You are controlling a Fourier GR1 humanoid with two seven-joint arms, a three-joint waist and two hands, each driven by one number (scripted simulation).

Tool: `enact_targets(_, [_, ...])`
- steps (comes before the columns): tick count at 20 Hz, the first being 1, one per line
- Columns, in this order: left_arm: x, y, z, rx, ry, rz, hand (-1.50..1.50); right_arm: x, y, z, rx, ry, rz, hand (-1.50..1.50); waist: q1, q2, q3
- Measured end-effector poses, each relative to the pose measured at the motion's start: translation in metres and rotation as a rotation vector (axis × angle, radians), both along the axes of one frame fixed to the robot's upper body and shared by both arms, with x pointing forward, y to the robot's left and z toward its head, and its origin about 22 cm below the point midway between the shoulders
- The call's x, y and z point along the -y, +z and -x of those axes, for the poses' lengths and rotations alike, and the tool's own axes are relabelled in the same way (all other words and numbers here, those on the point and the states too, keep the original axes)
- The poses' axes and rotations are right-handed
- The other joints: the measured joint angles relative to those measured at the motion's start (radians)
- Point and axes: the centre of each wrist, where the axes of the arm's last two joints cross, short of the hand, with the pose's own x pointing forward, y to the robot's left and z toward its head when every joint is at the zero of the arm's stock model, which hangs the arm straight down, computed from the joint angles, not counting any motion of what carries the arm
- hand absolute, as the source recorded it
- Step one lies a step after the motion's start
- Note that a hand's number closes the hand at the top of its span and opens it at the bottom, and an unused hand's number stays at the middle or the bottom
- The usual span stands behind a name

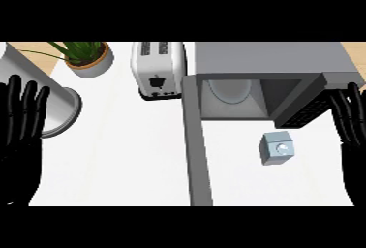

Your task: Pick up the milk, place it into the microwave and close the microwave

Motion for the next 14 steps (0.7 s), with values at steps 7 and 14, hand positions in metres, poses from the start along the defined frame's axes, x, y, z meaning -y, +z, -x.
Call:
enact_targets(7, [-0.003,-0.002,-0.006,-0.037,-0.013,-0.025,-1.50,-0.033,0.002,-0.005,-0.072,0.642,0.105,-1.50,0.043,0.020,-0.023])
enact_targets(14, [-0.013,-0.018,0.002,-0.156,0.004,0.038,-1.50,-0.022,-0.017,0.006,-0.248,1.204,0.083,-1.50,0.033,0.019,-0.028])
